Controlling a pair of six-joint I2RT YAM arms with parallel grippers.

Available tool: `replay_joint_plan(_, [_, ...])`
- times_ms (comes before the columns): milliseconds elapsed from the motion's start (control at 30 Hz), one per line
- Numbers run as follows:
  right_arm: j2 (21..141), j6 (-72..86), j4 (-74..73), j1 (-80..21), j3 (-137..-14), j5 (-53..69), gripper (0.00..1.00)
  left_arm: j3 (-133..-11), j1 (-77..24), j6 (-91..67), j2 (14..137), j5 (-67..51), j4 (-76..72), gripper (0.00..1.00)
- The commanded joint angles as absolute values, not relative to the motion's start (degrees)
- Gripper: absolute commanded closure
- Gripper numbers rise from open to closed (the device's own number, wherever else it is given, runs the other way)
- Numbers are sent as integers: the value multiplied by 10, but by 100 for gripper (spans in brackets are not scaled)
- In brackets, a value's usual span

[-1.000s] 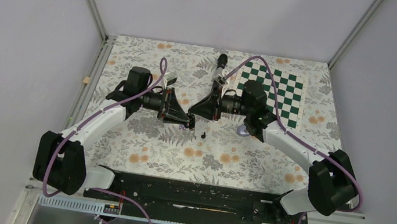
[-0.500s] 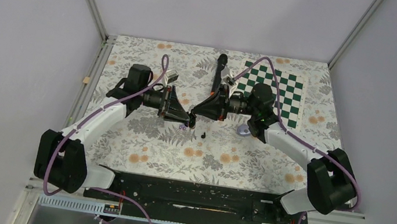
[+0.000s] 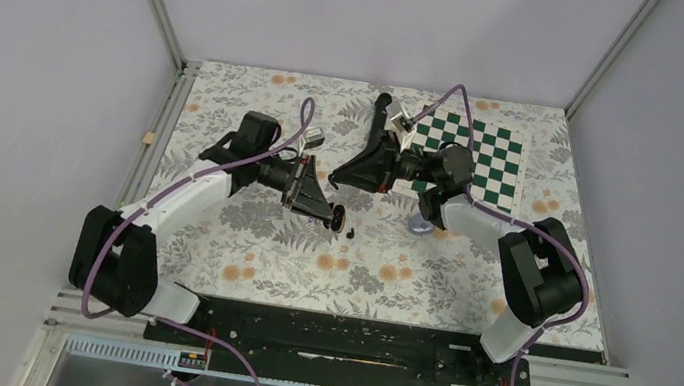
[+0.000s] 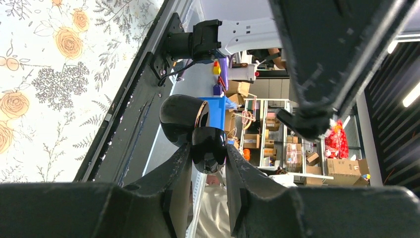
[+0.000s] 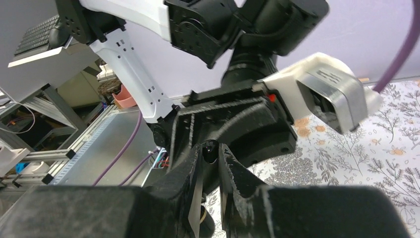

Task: Insert the wireless bluetooth earbuds into the charging case
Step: Pick up the right earbud from the right side groove of the charging case, then insert the right earbud into the right side groove of the charging case.

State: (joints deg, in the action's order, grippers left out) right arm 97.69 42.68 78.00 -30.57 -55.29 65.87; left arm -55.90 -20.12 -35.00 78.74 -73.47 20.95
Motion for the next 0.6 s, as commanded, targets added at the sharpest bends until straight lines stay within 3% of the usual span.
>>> replay_joint_plan(0, [960, 443, 856, -295, -578, 688, 100, -594, -201, -320, 825, -778, 203, 100])
replay_joint_plan(567, [939, 410, 858, -290, -563, 734, 100, -651, -202, -342, 843, -805, 205, 100])
